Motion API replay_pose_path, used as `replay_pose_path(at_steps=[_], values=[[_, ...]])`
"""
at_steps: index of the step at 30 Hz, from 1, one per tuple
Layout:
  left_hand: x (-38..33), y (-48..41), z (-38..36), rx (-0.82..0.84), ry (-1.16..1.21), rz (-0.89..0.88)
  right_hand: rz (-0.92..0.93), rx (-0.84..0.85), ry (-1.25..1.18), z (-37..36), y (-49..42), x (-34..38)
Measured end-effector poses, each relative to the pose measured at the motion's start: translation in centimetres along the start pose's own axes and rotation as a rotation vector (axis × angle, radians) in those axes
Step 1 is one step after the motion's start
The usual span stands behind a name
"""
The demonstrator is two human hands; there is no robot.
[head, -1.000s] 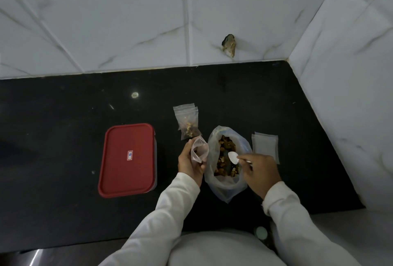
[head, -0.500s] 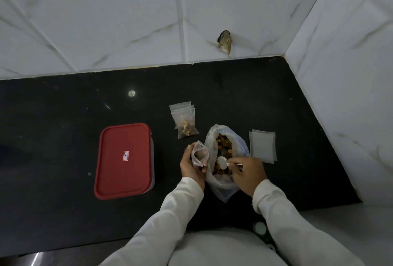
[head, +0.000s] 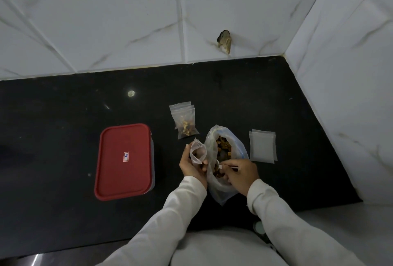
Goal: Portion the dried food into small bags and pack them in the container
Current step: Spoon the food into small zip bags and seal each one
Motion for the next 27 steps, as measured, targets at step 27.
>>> replay_pose_path(at_steps=[27], values=[[-2.3, -1.7, 0.0, 0.006, -0.136, -0.088, -0.095, 0.093, -0.663, 5.4, 3.4, 3.4]])
Point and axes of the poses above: each hand's wrist, its own y-axis away from the middle knuckle, its own z-axis out of the back of the hand, x = y × z, the point moved 6 cm from there along -y, towards the middle knuckle, and after that the axes turned 11 degrees about -z, right-handed, at the moved point
